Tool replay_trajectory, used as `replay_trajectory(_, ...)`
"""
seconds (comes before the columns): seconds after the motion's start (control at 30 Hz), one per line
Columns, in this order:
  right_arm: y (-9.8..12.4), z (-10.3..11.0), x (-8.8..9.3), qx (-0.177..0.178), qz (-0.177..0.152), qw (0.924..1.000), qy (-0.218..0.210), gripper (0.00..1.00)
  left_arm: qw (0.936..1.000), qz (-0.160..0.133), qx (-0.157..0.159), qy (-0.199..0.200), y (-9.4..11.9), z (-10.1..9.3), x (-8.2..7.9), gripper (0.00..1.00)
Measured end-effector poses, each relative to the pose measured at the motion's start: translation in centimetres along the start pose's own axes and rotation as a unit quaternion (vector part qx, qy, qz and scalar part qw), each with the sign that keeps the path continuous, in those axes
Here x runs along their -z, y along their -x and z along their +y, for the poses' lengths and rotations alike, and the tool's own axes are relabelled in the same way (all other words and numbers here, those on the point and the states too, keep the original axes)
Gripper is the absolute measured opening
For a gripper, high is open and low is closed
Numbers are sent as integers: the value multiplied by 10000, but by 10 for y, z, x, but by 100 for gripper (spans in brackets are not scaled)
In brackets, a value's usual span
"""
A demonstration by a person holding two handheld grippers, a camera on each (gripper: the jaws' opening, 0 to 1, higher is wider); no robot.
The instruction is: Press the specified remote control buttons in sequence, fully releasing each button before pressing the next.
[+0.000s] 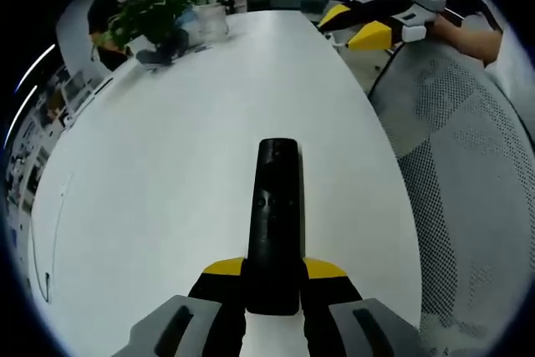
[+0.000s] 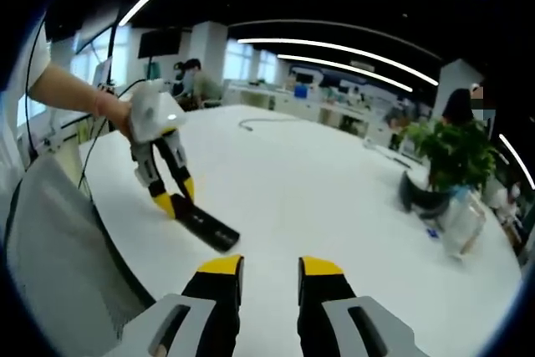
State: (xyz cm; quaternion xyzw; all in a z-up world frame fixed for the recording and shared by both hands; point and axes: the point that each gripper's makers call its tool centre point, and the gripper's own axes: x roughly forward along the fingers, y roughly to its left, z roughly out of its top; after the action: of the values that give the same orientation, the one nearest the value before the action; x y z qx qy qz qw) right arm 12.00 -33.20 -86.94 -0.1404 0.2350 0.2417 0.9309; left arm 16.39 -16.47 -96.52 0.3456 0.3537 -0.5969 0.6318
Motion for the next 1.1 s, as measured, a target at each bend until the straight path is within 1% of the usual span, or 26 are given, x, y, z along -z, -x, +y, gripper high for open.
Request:
replay_trajectory(0.23,-1,1,2,-17,49,10000,70,22,10000,46,21,-27,0,-7,-1,24)
replay_trajectory(0.4,-1,4,4,-107,81,9999,73,20,10000,64,30,-31,0,-11,-2,24)
replay_trajectory(0.77,-3,10,7,-307,169,9994,1,18,10000,-38,34,-6,-1,-24,-3,24)
replay_trajectory(0.93,-3,14,10,-430,233,9988,-22,17,9999,-98,24,5,-1,-30,-4,24)
replay_trajectory(1.07,-4,22,12,-649,303,9974,5,16,9999,-128,69,-52,-1,-37,-4,24)
replay_trajectory(1.1,-4,25,13,-758,325,9966,1,16,9999,-135,77,-62,-1,-39,-5,24)
